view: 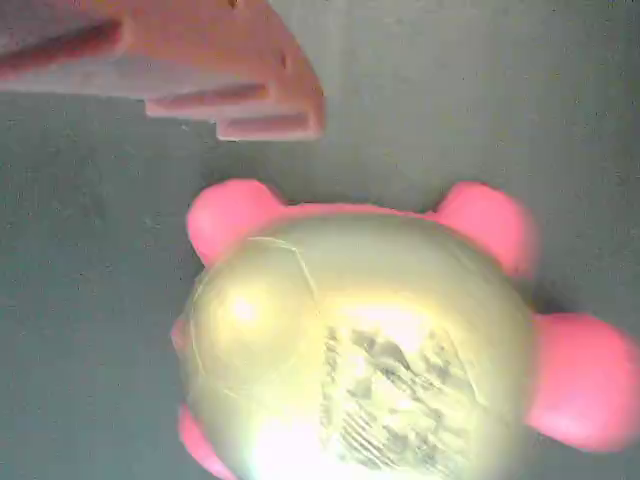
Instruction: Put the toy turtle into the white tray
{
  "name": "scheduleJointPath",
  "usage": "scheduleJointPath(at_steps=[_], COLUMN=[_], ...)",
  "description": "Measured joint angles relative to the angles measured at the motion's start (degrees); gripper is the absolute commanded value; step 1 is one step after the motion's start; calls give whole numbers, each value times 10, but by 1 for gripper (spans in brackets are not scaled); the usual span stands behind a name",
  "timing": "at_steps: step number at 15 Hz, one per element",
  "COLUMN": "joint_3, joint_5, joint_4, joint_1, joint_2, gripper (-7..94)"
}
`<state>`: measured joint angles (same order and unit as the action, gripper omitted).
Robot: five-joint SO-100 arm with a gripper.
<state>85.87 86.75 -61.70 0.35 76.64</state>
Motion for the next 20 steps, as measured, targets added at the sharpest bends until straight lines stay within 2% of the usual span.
scheduleJointPath(at_steps=[13, 20], joint_3=[1, 20], joint_5=[11, 4], joint_4=[66, 151], joint_1=[33, 28], joint_2=[-83, -114], gripper=[58, 62])
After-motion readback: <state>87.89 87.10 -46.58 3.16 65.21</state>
